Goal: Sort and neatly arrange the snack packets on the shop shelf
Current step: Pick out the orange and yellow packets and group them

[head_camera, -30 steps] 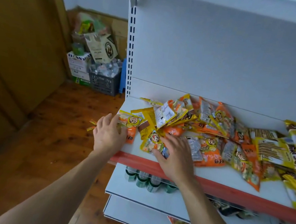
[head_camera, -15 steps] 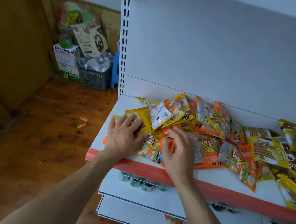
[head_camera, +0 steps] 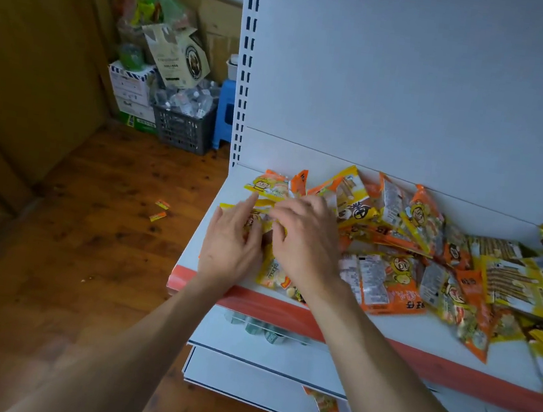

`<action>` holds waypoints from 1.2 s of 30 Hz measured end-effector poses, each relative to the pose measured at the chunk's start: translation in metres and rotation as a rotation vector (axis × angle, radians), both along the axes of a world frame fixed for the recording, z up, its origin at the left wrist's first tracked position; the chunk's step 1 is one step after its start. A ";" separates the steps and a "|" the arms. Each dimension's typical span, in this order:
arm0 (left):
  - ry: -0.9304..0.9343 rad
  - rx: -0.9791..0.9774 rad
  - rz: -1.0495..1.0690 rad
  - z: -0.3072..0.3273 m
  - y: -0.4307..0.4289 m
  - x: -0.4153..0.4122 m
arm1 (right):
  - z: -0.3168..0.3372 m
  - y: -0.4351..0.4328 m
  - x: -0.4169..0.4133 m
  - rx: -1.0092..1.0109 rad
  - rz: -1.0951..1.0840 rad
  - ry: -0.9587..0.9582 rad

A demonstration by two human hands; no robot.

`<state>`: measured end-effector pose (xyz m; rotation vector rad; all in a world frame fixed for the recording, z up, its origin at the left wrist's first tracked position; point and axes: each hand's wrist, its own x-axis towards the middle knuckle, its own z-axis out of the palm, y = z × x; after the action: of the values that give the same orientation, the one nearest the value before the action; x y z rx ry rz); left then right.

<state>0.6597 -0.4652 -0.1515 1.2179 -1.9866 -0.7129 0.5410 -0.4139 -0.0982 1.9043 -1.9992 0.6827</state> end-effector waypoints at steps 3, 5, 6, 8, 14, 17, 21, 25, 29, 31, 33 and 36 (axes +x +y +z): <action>0.002 -0.015 0.061 0.000 -0.002 0.002 | -0.005 -0.003 -0.002 0.335 -0.063 0.108; 0.037 -0.021 0.112 -0.002 -0.003 0.004 | -0.013 0.000 -0.003 0.475 -0.128 0.090; 0.061 -0.005 0.130 -0.002 -0.003 0.004 | -0.015 0.001 -0.003 0.501 -0.154 0.064; 0.101 0.021 0.147 -0.003 -0.003 0.004 | -0.018 -0.001 0.003 0.521 -0.184 0.018; 0.143 0.000 0.152 -0.007 -0.005 0.006 | -0.014 -0.012 0.015 0.546 -0.253 -0.040; 0.146 -0.016 0.156 -0.009 -0.006 0.007 | -0.012 -0.014 0.013 0.515 -0.245 -0.018; 0.137 -0.038 0.145 -0.011 -0.007 0.008 | -0.012 -0.006 0.004 0.468 -0.205 -0.086; 0.113 -0.026 0.090 -0.011 -0.007 0.008 | -0.010 0.003 -0.009 0.343 -0.204 -0.299; -0.007 0.040 0.040 -0.009 -0.007 0.003 | -0.007 0.008 -0.036 0.152 -0.281 -0.725; -0.008 0.082 -0.033 -0.003 -0.007 -0.002 | -0.008 0.010 -0.044 0.086 -0.277 -0.970; 0.053 0.171 -0.158 0.010 -0.006 -0.012 | -0.009 0.011 -0.047 0.028 -0.273 -1.057; -0.028 0.296 -0.224 0.030 -0.004 -0.033 | -0.012 0.018 -0.043 -0.036 -0.220 -0.995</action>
<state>0.6267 -0.4688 -0.1212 1.1846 -2.1155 -1.1407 0.4980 -0.3963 -0.1101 1.3708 -2.6163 1.8282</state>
